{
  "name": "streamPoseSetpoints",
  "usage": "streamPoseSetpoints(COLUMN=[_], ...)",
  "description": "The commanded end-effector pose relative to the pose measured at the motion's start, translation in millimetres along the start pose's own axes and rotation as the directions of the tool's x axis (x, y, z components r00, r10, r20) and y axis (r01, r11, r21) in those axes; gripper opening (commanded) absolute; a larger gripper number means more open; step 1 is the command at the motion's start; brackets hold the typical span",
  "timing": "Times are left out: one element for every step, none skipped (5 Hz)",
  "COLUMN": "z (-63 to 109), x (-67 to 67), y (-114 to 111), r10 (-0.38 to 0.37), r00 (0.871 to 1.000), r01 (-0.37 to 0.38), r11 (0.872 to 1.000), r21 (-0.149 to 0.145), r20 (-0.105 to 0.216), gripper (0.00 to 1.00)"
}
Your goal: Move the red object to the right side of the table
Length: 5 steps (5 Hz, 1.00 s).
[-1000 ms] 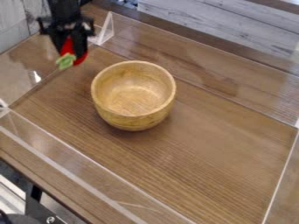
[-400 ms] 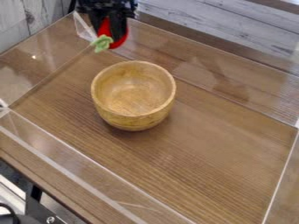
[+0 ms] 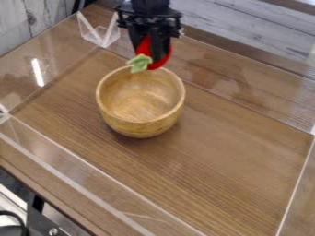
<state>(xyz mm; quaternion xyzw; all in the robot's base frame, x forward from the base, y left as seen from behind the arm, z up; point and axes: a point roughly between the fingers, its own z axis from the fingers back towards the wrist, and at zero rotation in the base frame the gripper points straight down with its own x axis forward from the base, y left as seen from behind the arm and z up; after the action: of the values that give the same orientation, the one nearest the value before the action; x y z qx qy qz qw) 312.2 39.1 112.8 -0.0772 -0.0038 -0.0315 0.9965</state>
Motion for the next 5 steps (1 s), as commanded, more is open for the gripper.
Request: streamPoseSetpoints(z=[16.4, 13.6, 15.0, 3.3, -14.1], x=[-1.3, -7.3, -12.3, -5.4, 3.5], y=[-34, -58, -71, -85, -98], r10=[-0.039, -0.026, 0.002, -0.073, -0.151], r00=[0.997, 0.997, 0.997, 0.995, 0.988], r01=[0.039, 0.026, -0.002, 0.073, 0.152], r11=[0.999, 1.0, 1.0, 0.997, 0.988], r21=[0.008, 0.001, -0.003, -0.008, -0.008], r20=[0.065, 0.071, 0.082, 0.068, 0.041], gripper=[0.0, 0.0, 0.0, 0.0, 0.0])
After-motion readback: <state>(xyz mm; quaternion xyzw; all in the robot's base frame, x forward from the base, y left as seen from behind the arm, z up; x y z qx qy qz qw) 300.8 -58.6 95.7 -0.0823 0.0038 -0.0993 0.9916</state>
